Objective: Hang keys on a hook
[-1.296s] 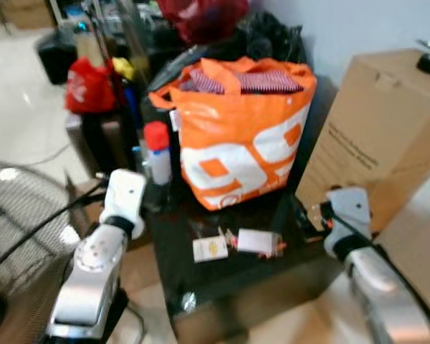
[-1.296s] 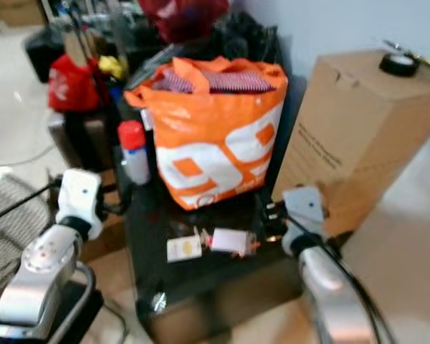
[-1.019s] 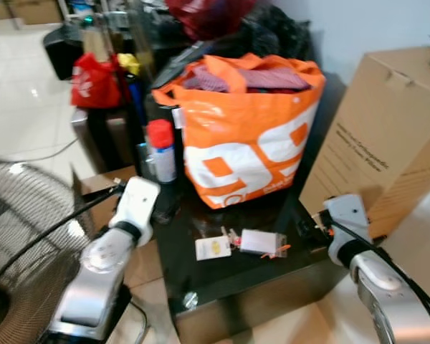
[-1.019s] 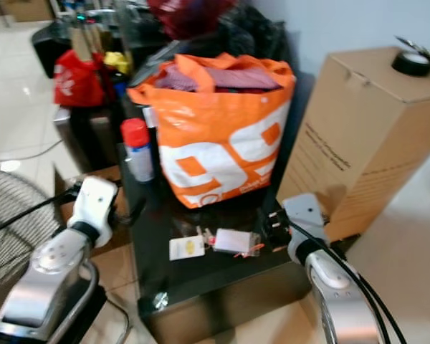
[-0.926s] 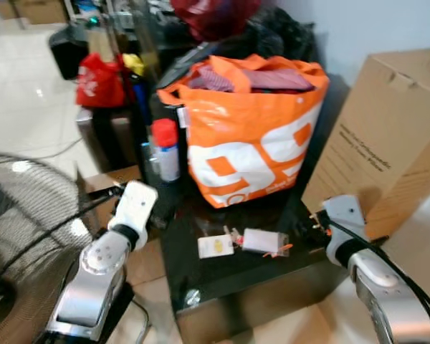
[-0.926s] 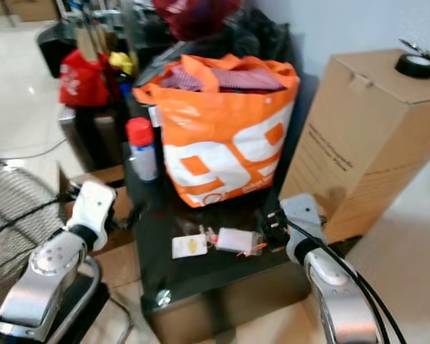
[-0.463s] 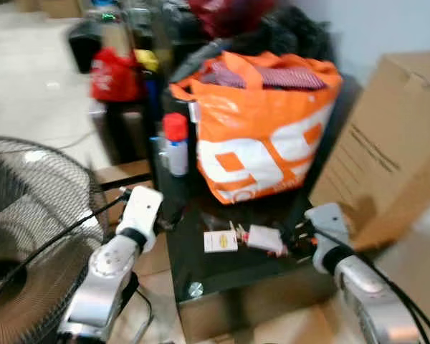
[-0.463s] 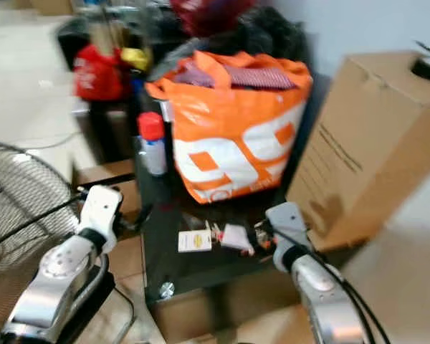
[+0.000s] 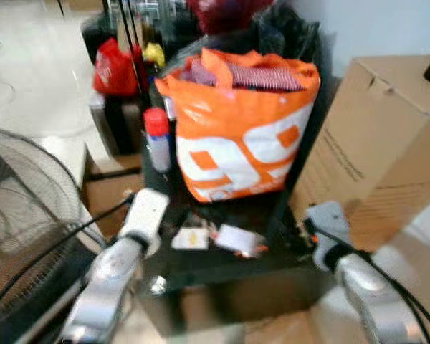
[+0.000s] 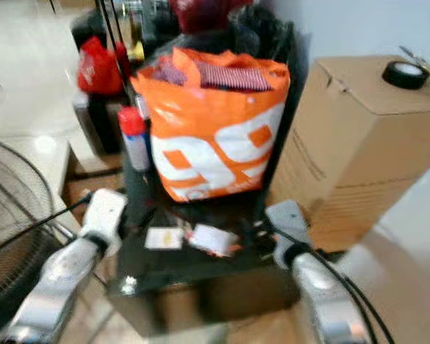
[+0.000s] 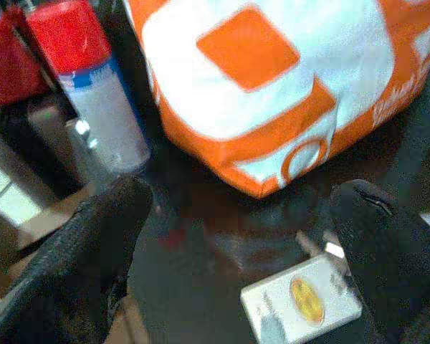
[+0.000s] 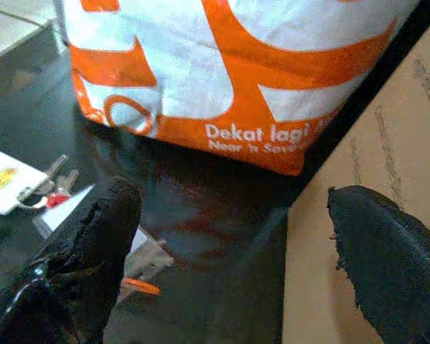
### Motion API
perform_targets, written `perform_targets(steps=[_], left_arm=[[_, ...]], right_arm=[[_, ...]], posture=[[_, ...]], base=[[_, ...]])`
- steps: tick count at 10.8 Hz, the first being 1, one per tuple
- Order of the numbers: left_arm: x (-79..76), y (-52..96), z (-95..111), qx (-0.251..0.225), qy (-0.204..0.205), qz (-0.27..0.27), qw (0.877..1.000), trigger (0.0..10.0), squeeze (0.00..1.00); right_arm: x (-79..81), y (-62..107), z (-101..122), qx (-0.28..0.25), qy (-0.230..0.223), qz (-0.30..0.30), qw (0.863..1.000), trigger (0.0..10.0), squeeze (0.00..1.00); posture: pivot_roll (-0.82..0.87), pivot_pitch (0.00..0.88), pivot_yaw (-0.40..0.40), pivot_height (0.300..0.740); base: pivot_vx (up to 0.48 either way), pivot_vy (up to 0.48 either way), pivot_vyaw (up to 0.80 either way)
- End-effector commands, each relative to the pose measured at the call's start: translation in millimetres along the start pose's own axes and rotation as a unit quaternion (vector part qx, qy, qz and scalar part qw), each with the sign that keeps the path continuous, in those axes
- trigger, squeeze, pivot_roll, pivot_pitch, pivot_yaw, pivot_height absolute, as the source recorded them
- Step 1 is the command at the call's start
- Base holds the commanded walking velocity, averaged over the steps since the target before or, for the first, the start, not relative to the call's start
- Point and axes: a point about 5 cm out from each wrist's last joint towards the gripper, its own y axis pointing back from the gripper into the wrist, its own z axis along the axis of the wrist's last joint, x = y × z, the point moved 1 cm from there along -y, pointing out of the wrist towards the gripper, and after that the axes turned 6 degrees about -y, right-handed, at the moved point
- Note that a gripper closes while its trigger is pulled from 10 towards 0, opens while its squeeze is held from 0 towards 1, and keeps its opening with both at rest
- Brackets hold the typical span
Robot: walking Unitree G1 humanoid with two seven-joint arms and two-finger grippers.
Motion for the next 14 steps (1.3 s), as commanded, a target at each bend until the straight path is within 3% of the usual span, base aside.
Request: perform_targets(steps=[1, 3, 4, 5, 9, 11, 12, 13, 14], left_arm=[[0.6, 0.1, 2, -0.008, -0.004, 0.003, 1.000, 10.0, 0.00], [-2.0, 1.1, -2, 0.000, -0.001, -0.017, 1.000, 10.0, 0.00], [-10.2, 3.6, -6, 0.006, -0.009, -0.067, 0.998, 10.0, 0.00], [-18.7, 6.3, -9, 0.012, -0.021, -0.118, 0.993, 10.0, 0.00], [-22.1, 3.8, -10, 0.015, -0.088, -0.205, 0.975, 10.0, 0.00], [-23.7, 9.5, -12, 0.020, -0.092, -0.225, 0.970, 10.0, 0.00], [-23.8, 10.2, -11, 0.020, -0.092, -0.227, 0.969, 10.0, 0.00], [-25.8, 10.6, -12, 0.020, -0.093, -0.234, 0.967, 10.0, 0.00], [-28.7, 10.8, -12, 0.020, -0.092, -0.241, 0.966, 10.0, 0.00]], right_arm=[[-0.2, -0.2, 2, -0.002, 0.004, 0.003, 1.000, 10.0, 0.00], [1.9, -7.0, -3, 0.018, 0.010, 0.012, 1.000, 10.0, 0.00], [2.5, -13.6, -4, 0.020, 0.010, 0.015, 1.000, 10.0, 0.77], [2.9, -20.8, -7, 0.018, 0.009, 0.022, 1.000, 10.0, 1.00], [13.5, -55.2, -31, 0.071, 0.044, 0.065, 0.994, 10.0, 1.00], [16.0, -66.9, -45, 0.114, 0.091, 0.068, 0.987, 10.0, 1.00], [17.4, -68.4, -45, 0.115, 0.089, 0.077, 0.986, 10.0, 1.00], [22.4, -70.9, -42, 0.111, 0.074, 0.108, 0.985, 10.0, 0.00], [22.3, -71.7, -44, 0.115, 0.086, 0.118, 0.983, 10.0, 0.00]], posture=[[-0.16, 0.000, 0.000, 0.740], [-0.15, 0.000, -0.007, 0.740], [-0.16, 0.004, 0.002, 0.740], [-0.15, 0.006, 0.008, 0.740], [-0.14, 0.026, 0.019, 0.740], [-0.13, 0.046, 0.020, 0.740], [-0.13, 0.050, 0.021, 0.740], [-0.13, 0.053, 0.018, 0.740], [-0.13, 0.054, 0.016, 0.740]], base=[[0.000, 0.000, 0.00], [0.000, 0.000, 0.00], [0.000, 0.000, 0.00], [0.000, 0.000, 0.00], [0.000, 0.000, 0.00], [0.000, 0.000, 0.00], [0.000, 0.000, 0.00], [0.000, 0.000, 0.00], [0.000, 0.000, 0.00]])
